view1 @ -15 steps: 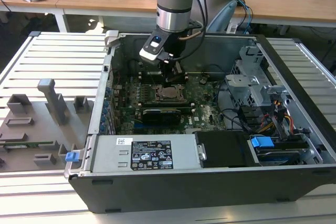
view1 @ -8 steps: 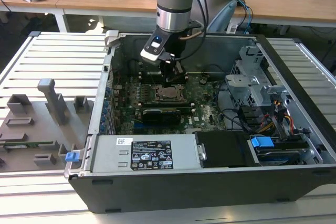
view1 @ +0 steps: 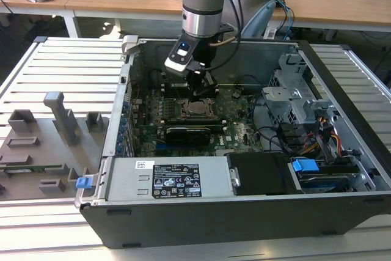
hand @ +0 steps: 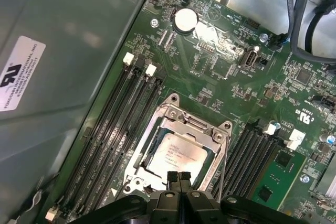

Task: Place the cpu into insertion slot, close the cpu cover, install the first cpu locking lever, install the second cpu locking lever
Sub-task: 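Install the first cpu locking lever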

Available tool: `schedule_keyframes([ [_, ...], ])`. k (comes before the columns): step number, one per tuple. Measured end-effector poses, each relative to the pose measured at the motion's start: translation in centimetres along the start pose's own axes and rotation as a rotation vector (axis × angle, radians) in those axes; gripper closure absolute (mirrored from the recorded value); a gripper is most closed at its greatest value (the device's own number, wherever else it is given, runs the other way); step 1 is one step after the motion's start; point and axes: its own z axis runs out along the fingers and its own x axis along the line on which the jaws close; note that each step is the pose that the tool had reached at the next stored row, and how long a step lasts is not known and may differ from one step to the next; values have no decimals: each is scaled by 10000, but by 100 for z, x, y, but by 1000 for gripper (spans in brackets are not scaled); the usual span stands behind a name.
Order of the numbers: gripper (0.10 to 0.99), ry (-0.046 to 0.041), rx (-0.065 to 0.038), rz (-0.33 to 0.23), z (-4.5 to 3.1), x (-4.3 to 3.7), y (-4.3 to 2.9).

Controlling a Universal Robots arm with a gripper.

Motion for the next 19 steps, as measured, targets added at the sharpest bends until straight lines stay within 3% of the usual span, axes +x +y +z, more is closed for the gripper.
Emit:
schedule_keyframes([
  [19, 980, -26, -36, -753, 0, 0, 0],
])
